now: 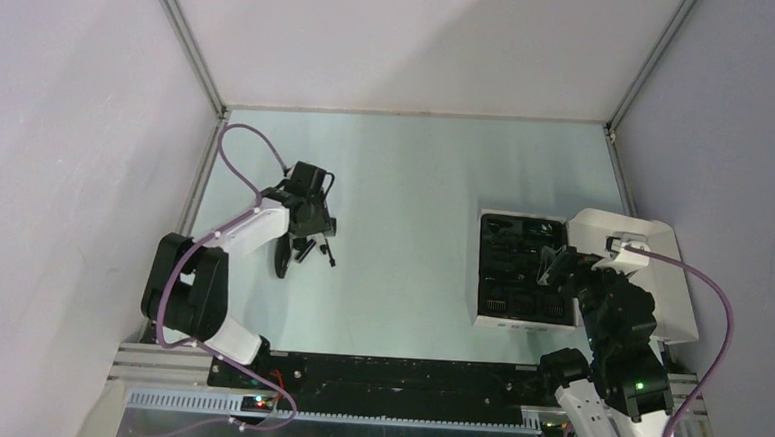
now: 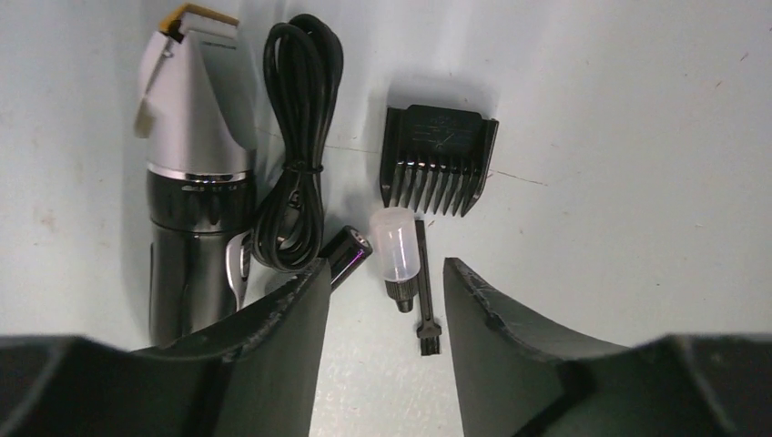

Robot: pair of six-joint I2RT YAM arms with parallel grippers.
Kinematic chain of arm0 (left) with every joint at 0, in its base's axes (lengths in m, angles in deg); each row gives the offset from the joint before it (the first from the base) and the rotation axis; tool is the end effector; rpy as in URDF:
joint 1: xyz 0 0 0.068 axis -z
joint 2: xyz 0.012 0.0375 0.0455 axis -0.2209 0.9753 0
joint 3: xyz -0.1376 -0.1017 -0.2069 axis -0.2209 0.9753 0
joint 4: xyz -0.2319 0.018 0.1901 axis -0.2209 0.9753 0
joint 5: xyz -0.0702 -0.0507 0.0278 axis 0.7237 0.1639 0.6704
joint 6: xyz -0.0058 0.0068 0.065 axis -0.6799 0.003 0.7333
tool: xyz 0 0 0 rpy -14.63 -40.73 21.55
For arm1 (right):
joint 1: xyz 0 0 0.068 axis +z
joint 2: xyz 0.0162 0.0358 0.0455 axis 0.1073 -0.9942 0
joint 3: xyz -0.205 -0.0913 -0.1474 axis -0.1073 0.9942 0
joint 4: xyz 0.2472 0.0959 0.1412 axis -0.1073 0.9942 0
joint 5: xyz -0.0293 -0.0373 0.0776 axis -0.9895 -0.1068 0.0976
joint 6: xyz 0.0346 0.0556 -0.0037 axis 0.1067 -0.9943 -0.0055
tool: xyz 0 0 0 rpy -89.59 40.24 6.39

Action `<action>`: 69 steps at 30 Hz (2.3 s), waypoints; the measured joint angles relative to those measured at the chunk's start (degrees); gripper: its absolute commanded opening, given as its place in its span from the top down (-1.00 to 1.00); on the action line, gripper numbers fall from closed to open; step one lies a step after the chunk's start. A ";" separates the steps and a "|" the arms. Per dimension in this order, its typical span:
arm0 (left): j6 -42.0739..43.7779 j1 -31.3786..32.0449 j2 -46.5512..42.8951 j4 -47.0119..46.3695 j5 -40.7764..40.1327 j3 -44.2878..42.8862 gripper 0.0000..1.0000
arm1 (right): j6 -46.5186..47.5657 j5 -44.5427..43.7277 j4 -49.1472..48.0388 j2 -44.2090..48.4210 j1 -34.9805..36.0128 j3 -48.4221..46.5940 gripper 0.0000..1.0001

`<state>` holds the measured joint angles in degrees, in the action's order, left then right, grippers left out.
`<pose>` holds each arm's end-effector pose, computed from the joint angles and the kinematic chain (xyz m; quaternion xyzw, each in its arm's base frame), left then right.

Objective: Sort the hair-cutting tools

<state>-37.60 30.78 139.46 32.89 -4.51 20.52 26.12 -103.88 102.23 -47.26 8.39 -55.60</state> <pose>0.3261 -0.0936 0.1616 -0.1367 0.9518 -0.0015 0.2746 0.1212 0.0184 0.3268 0.0399 0.7605 0.0358 0.6471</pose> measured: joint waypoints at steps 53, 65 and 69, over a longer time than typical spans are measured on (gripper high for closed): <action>3.91 1.70 13.79 2.08 -0.66 -7.39 0.33 | 0.00 -0.42 0.02 -0.79 -0.70 0.07 -0.99; 1.68 0.48 12.00 0.42 1.73 -5.35 0.96 | -0.48 -0.39 -0.02 -0.79 -0.70 0.09 -0.99; -0.28 -0.11 7.52 0.39 2.56 -4.07 1.00 | -0.46 0.39 -0.72 -0.79 -0.70 0.96 -0.99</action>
<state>-37.89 30.68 146.98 33.28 -1.96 16.45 25.67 -103.49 101.51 -48.04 7.69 -54.63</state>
